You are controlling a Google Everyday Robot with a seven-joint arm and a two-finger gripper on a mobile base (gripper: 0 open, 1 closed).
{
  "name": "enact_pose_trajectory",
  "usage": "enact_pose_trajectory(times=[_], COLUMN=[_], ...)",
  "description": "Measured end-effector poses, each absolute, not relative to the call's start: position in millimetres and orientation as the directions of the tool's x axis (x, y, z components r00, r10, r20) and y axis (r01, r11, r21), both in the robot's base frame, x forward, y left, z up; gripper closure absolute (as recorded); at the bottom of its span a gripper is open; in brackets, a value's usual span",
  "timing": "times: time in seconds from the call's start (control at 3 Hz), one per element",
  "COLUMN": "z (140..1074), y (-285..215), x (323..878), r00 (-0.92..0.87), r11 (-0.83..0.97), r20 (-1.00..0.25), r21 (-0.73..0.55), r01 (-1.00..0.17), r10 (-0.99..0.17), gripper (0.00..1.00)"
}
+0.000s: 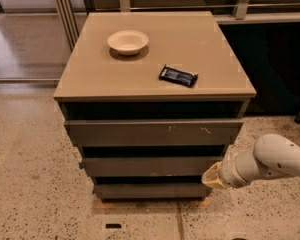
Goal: Open middle drawer
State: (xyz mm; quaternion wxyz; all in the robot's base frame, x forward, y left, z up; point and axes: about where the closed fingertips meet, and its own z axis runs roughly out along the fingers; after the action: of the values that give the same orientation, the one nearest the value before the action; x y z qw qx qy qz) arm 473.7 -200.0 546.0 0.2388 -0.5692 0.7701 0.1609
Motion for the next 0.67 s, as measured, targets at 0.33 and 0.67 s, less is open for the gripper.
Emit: enact_pose_trajectory(times=[0.33, 0.67], z=[517.5, 492.3], y=[-195.4, -187.6], x=[482.4, 496.2], r00=[-0.199, -0.17], r11=[0.287, 0.272], r20=[-0.569, -0.582], r21=[-0.067, -0.091], r01=[-0.956, -0.958], r10=[-0.798, -0.795], gripper=[0.81, 0.58])
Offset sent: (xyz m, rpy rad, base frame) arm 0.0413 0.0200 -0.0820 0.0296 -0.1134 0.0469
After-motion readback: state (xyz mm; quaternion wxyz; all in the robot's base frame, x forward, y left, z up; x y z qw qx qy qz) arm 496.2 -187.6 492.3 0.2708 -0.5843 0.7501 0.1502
